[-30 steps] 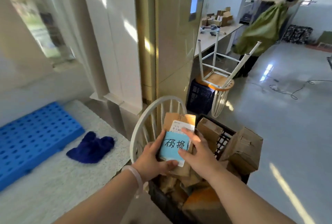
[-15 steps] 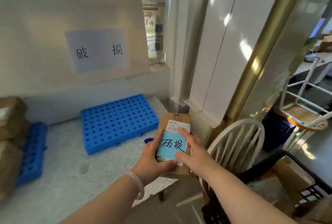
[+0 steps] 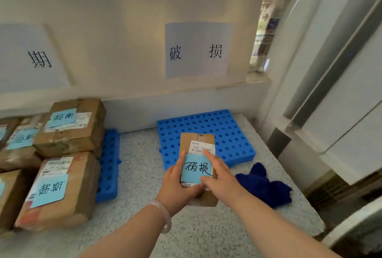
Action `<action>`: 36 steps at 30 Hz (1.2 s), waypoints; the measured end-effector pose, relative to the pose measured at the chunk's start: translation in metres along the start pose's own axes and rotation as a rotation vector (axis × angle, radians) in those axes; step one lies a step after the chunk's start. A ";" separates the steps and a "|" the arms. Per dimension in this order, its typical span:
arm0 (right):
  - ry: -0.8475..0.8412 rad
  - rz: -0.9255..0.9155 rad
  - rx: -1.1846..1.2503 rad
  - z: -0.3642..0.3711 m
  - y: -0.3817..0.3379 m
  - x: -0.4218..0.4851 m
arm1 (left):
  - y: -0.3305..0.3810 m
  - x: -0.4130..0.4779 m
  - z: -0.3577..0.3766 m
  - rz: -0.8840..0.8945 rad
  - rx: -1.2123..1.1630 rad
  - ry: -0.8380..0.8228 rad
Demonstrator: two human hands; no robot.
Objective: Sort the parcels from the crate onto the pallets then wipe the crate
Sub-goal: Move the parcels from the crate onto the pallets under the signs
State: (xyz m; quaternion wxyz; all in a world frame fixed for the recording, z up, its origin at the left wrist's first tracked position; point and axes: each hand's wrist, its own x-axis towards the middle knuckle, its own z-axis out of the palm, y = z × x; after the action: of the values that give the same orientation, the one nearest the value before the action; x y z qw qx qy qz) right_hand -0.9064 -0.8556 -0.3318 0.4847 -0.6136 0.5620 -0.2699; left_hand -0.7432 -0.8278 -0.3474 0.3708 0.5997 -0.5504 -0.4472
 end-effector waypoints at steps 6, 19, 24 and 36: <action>-0.056 0.057 -0.120 0.025 -0.007 0.044 | -0.027 0.035 -0.030 -0.096 -0.048 -0.015; -0.299 0.122 -0.199 0.035 0.016 0.169 | -0.069 0.126 -0.038 -0.298 -0.004 0.010; -0.349 0.099 -0.195 0.039 0.029 0.209 | -0.090 0.152 -0.042 -0.316 0.104 -0.008; -0.256 0.057 -0.184 0.045 0.025 0.247 | -0.094 0.195 -0.069 -0.250 0.244 -0.022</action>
State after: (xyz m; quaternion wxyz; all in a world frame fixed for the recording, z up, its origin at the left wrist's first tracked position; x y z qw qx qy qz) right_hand -0.8228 -1.0745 -0.4244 0.5015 -0.6686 0.5352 -0.1231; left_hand -0.6482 -1.0136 -0.4382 0.2308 0.6992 -0.5258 -0.4260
